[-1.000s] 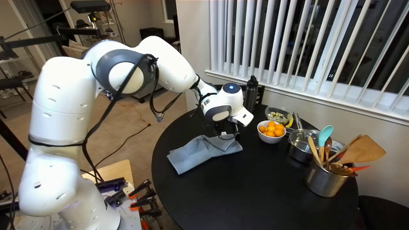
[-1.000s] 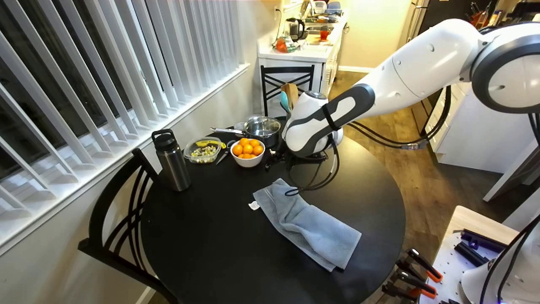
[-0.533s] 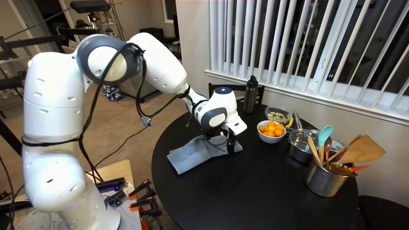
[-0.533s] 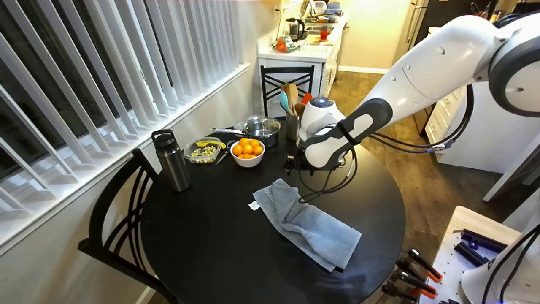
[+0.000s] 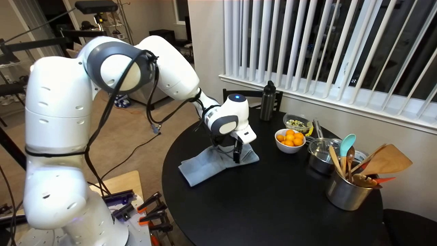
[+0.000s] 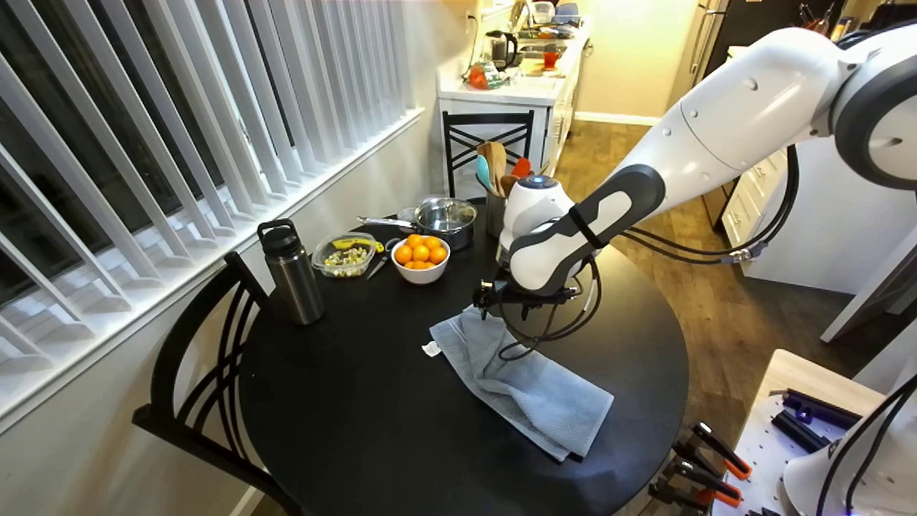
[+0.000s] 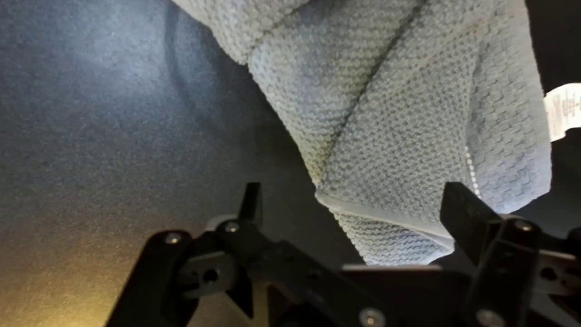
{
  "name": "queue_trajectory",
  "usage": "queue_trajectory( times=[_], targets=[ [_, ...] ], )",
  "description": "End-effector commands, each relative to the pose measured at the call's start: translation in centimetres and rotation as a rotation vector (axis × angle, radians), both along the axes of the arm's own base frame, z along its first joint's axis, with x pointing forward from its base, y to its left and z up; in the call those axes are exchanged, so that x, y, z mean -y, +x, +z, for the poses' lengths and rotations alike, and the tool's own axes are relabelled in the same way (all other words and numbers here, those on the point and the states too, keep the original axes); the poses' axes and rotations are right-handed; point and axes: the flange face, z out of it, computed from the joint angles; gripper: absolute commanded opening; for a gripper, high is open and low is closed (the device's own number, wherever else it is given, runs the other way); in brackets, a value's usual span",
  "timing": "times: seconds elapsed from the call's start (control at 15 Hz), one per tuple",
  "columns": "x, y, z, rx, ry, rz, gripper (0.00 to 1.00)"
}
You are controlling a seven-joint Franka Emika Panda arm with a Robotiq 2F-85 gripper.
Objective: Fold the towel
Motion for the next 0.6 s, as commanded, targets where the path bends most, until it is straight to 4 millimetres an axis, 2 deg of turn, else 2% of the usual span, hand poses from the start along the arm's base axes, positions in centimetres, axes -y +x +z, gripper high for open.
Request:
queue_trajectory(
  times=[0.0, 0.33, 0.53],
  targets=[
    [0.9, 0.0, -0.2, 0.021, 0.048, 0.010, 1.00],
    [2.4, 1.3, -1.8, 0.049, 0.080, 0.037, 1.00],
    [2.4, 1.8, -2.5, 0.045, 0.103, 0.073, 1.00]
  ],
)
